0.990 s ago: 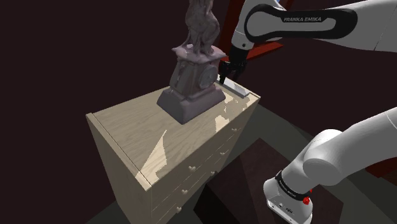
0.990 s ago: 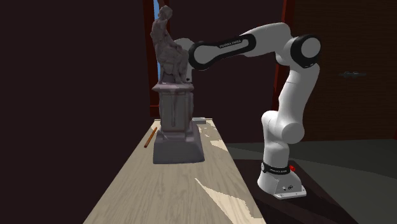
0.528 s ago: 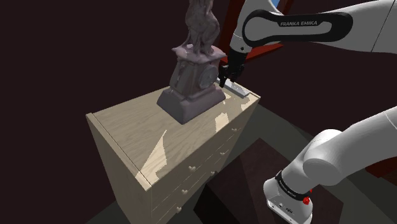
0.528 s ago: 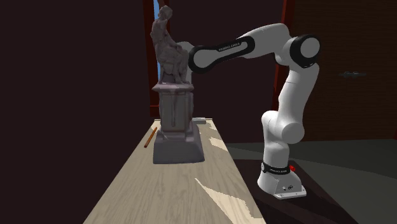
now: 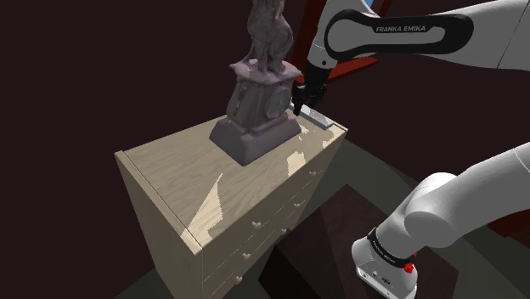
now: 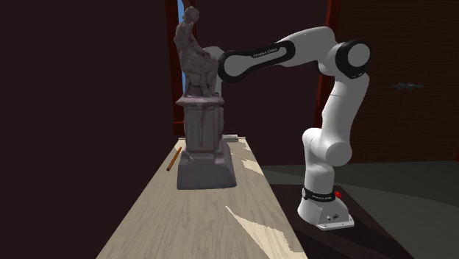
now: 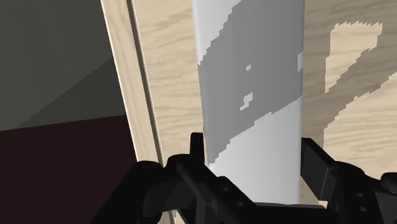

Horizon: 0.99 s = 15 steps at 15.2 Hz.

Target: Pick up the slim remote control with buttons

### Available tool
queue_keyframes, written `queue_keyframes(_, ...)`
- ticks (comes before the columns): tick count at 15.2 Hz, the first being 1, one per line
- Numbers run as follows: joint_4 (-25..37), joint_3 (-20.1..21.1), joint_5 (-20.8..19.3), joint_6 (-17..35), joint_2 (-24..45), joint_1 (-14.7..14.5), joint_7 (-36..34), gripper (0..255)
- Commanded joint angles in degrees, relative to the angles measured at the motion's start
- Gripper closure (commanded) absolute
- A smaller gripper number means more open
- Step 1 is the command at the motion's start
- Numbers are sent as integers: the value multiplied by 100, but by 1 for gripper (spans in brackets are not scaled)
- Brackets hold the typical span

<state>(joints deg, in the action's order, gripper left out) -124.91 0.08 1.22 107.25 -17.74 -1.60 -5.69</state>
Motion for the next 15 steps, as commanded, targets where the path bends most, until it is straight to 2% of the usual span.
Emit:
queue_keyframes(1, 125, -5, -2, -139, -11, 3, 4, 255)
queue_keyframes(13, 1068, -8, -7, -1064, 7, 4, -12, 255)
queue_keyframes(15, 1081, -8, -7, -1075, 8, 4, -12, 255)
